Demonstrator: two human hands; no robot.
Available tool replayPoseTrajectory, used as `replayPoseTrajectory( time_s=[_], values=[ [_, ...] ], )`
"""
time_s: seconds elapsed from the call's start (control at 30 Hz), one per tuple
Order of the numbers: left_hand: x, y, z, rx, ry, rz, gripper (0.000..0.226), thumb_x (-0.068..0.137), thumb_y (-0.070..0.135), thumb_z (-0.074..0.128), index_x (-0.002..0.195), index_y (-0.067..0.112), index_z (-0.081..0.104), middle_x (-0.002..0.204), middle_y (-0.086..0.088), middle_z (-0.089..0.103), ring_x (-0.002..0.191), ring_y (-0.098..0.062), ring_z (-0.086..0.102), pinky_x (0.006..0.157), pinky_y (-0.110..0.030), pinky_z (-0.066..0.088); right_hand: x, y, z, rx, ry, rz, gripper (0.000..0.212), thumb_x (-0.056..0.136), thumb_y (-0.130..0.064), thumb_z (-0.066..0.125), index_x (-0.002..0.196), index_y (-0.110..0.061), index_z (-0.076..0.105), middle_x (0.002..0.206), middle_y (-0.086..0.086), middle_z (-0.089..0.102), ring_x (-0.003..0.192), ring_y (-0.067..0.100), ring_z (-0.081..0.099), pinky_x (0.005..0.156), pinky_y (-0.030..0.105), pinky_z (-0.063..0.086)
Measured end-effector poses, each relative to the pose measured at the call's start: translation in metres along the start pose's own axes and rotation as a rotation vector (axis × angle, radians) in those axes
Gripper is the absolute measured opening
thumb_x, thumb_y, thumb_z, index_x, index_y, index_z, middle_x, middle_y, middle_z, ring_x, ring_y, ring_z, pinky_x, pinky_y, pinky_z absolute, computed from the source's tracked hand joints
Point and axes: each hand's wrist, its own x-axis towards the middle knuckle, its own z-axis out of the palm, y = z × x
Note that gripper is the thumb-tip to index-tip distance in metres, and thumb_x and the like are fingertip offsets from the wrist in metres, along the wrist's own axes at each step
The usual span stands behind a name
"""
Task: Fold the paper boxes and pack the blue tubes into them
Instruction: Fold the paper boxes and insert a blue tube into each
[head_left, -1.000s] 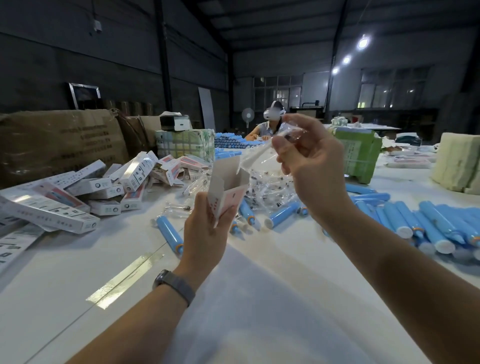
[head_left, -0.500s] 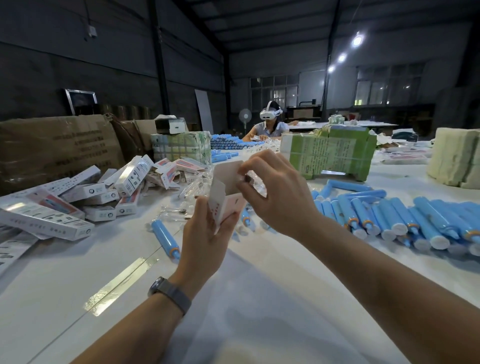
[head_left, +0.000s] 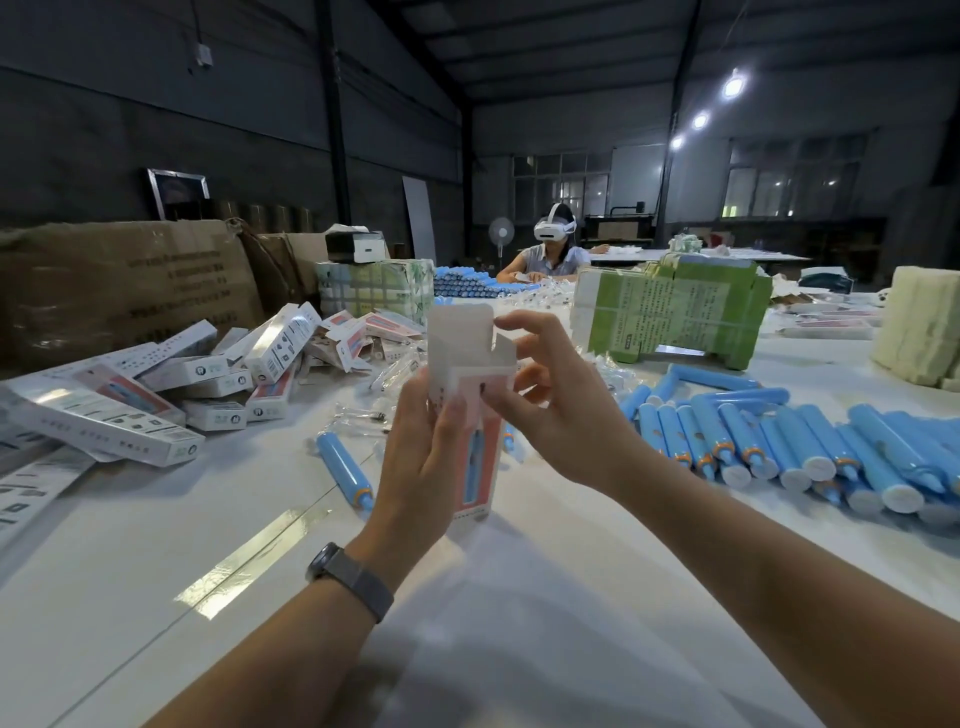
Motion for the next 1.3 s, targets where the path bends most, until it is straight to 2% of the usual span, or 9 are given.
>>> replayPoseTrajectory(
  time_s=[0.13, 0.33, 0.47, 0.6, 0.8, 0.93, 1.03, 1.17, 1.3],
  values=[
    [0.002, 0.006, -0.006, 0.114, 0.087, 0.172, 0.033, 0.101, 0.040, 0.036, 0.133, 0.046, 0.027, 0.112, 0.016, 0.060, 0.097, -0.008, 0.068, 0.074, -0.024, 0.060, 0.000, -0.001, 0.003, 0.092, 0.025, 0.007, 0.048, 0.087, -0.022, 0.074, 0.118, -0.035, 0.040, 0.100, -0.004, 0.065, 0.075, 0.016, 0.063, 0.068, 0.044, 0.055],
    [0.000, 0.009, -0.008, 0.121, 0.073, 0.219, 0.024, 0.103, 0.032, 0.035, 0.125, 0.041, 0.039, 0.101, 0.018, 0.064, 0.086, -0.004, 0.070, 0.067, -0.025, 0.061, 0.000, -0.002, 0.001, 0.146, 0.071, 0.020, 0.041, 0.082, -0.023, 0.077, 0.103, -0.043, 0.048, 0.094, -0.013, 0.063, 0.077, 0.009, 0.062, 0.066, 0.026, 0.052],
    [-0.001, 0.011, -0.007, 0.110, 0.063, 0.169, 0.021, 0.101, 0.036, 0.034, 0.120, 0.038, 0.043, 0.101, 0.005, 0.067, 0.084, -0.012, 0.071, 0.068, -0.038, 0.063, 0.001, -0.001, 0.000, 0.151, 0.059, 0.042, 0.035, 0.084, -0.022, 0.076, 0.105, -0.040, 0.054, 0.097, -0.011, 0.064, 0.080, 0.011, 0.063, 0.069, 0.029, 0.054],
    [-0.001, 0.012, -0.006, 0.120, 0.052, 0.160, 0.021, 0.101, 0.037, 0.035, 0.119, 0.038, 0.044, 0.099, 0.003, 0.067, 0.085, -0.011, 0.071, 0.069, -0.040, 0.062, 0.002, 0.000, -0.005, 0.132, 0.023, 0.066, 0.023, 0.085, -0.018, 0.076, 0.101, -0.027, 0.062, 0.099, -0.006, 0.067, 0.083, 0.009, 0.063, 0.072, 0.032, 0.055],
    [0.000, 0.011, -0.005, 0.134, 0.030, 0.198, 0.019, 0.102, 0.037, 0.037, 0.119, 0.038, 0.044, 0.102, 0.002, 0.067, 0.087, -0.015, 0.071, 0.068, -0.044, 0.062, 0.005, -0.005, -0.016, 0.159, -0.009, -0.009, 0.026, 0.077, -0.006, 0.081, 0.087, -0.024, 0.065, 0.120, -0.002, 0.065, 0.108, 0.013, 0.063, 0.083, 0.031, 0.054],
    [0.000, 0.013, -0.007, 0.078, 0.011, 0.181, 0.020, 0.102, 0.035, 0.035, 0.121, 0.037, 0.042, 0.101, -0.001, 0.068, 0.085, -0.019, 0.071, 0.069, -0.050, 0.061, 0.006, -0.008, -0.012, 0.200, 0.043, -0.048, 0.046, 0.073, -0.003, 0.082, 0.093, -0.030, 0.052, 0.099, -0.016, 0.064, 0.094, 0.011, 0.062, 0.075, 0.031, 0.052],
    [-0.002, 0.015, -0.005, 0.014, -0.018, 0.182, 0.020, 0.103, 0.033, 0.034, 0.123, 0.033, 0.034, 0.101, -0.007, 0.065, 0.082, -0.023, 0.071, 0.069, -0.052, 0.060, 0.005, -0.008, -0.013, 0.208, 0.029, -0.081, 0.049, 0.073, -0.005, 0.081, 0.104, -0.030, 0.053, 0.097, -0.009, 0.063, 0.090, 0.016, 0.059, 0.073, 0.030, 0.048],
    [0.000, 0.013, -0.005, 0.006, -0.034, 0.183, 0.020, 0.105, 0.030, 0.033, 0.124, 0.034, 0.032, 0.096, -0.005, 0.066, 0.080, -0.024, 0.071, 0.071, -0.048, 0.061, 0.007, -0.005, -0.015, 0.091, -0.011, -0.108, 0.029, 0.077, -0.002, 0.080, 0.096, -0.021, 0.068, 0.098, -0.001, 0.064, 0.093, 0.020, 0.060, 0.073, 0.030, 0.049],
    [0.000, 0.013, -0.005, 0.067, -0.039, 0.210, 0.017, 0.104, 0.030, 0.032, 0.119, 0.034, 0.039, 0.088, -0.004, 0.065, 0.076, -0.020, 0.071, 0.067, -0.045, 0.061, 0.007, -0.008, -0.017, 0.077, -0.001, -0.100, 0.018, 0.079, -0.006, 0.079, 0.089, -0.018, 0.069, 0.098, 0.001, 0.065, 0.093, 0.019, 0.062, 0.075, 0.039, 0.052]
  ],
)
